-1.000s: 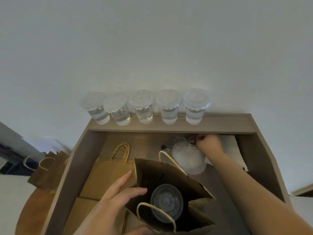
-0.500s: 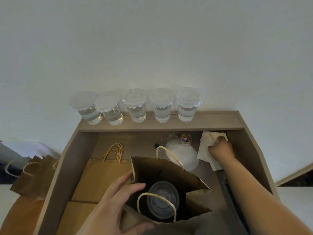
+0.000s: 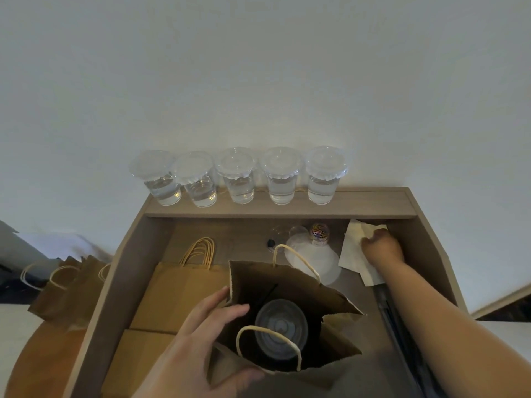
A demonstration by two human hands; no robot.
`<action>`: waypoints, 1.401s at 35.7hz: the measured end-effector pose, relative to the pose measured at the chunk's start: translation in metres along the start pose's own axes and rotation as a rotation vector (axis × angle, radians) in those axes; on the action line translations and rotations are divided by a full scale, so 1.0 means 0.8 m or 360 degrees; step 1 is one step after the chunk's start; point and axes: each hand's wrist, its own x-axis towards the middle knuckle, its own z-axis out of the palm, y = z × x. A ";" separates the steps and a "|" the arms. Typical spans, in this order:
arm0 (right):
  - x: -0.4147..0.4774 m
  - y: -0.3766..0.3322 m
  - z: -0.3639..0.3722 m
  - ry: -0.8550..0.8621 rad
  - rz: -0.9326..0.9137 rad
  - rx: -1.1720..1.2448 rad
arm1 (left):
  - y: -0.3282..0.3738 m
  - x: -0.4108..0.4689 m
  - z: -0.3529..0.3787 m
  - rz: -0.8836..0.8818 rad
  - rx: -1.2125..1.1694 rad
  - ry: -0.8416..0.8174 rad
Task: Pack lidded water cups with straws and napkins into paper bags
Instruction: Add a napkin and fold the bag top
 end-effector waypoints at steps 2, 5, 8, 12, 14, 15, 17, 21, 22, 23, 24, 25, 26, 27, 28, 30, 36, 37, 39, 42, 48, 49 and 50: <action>0.000 -0.001 -0.001 0.0006 0.0034 0.0057 | 0.002 -0.001 0.000 -0.0014 0.0001 0.0003; -0.001 0.002 0.000 0.0047 0.0059 0.0144 | 0.005 -0.003 -0.001 -0.0026 0.0000 0.0003; -0.007 0.006 -0.001 0.0106 0.0043 0.0208 | 0.008 -0.003 0.000 -0.0035 -0.0021 0.0005; -0.037 0.013 -0.005 0.0365 -0.0103 0.0294 | 0.006 -0.005 0.001 -0.0046 -0.0044 -0.0010; -0.063 0.017 -0.010 0.0414 -0.0172 0.0374 | 0.004 -0.006 0.001 -0.0044 -0.0050 -0.0010; -0.080 0.019 -0.014 0.0411 -0.0176 0.0415 | 0.003 -0.006 0.001 -0.0045 -0.0047 -0.0011; -0.120 0.018 -0.025 0.0408 -0.0209 0.0464 | 0.002 -0.007 0.002 -0.0042 -0.0034 -0.0021; -0.210 -0.020 -0.078 0.0416 -0.0440 0.0564 | 0.004 -0.007 -0.003 -0.0017 -0.0013 -0.0061; -0.233 -0.035 -0.101 0.0415 -0.0525 0.0639 | 0.004 -0.006 -0.004 -0.0011 -0.0005 -0.0071; -0.257 -0.051 -0.126 0.0391 -0.0630 0.0816 | 0.005 -0.006 -0.006 -0.0003 0.0006 -0.0083; -0.281 -0.067 -0.152 0.0319 -0.0765 0.1080 | 0.005 -0.006 -0.007 0.0008 0.0015 -0.0095; -0.304 -0.081 -0.177 0.0176 -0.0951 0.1398 | 0.005 -0.005 -0.007 0.0022 0.0021 -0.0108; -0.323 -0.092 -0.196 -0.0048 -0.1108 0.1710 | 0.004 -0.004 -0.008 0.0041 0.0025 -0.0121; -0.339 -0.101 -0.211 -0.0338 -0.1194 0.1925 | 0.003 -0.003 -0.009 0.0058 0.0027 -0.0139; -0.354 -0.112 -0.218 -0.0627 -0.1249 0.2009 | 0.002 -0.003 -0.009 0.0069 0.0032 -0.0162; -0.378 -0.138 -0.214 -0.1067 -0.1292 0.1860 | 0.000 -0.002 -0.011 0.0078 0.0063 -0.0204; -0.392 -0.170 -0.127 -0.0597 -0.1100 -0.0130 | -0.005 0.003 -0.024 0.0165 0.0204 -0.0290; -0.387 -0.171 -0.118 -0.0590 -0.1067 -0.0303 | -0.006 0.004 -0.026 0.0189 0.0224 -0.0309; -0.377 -0.173 -0.101 -0.0645 -0.0973 -0.0472 | -0.008 0.006 -0.031 0.0240 0.0264 -0.0357; -0.365 -0.185 -0.084 -0.0713 -0.0887 -0.0655 | -0.013 0.012 -0.034 0.0310 0.0319 -0.0386; -0.352 -0.199 -0.073 -0.0720 -0.0599 -0.0897 | -0.027 0.018 -0.033 0.0504 0.0353 -0.0400; -0.352 -0.199 -0.077 -0.0681 -0.0534 -0.0934 | -0.028 0.019 -0.034 0.0522 0.0341 -0.0431; -0.351 -0.199 -0.083 -0.0650 -0.0482 -0.0980 | -0.030 0.019 -0.035 0.0543 0.0325 -0.0462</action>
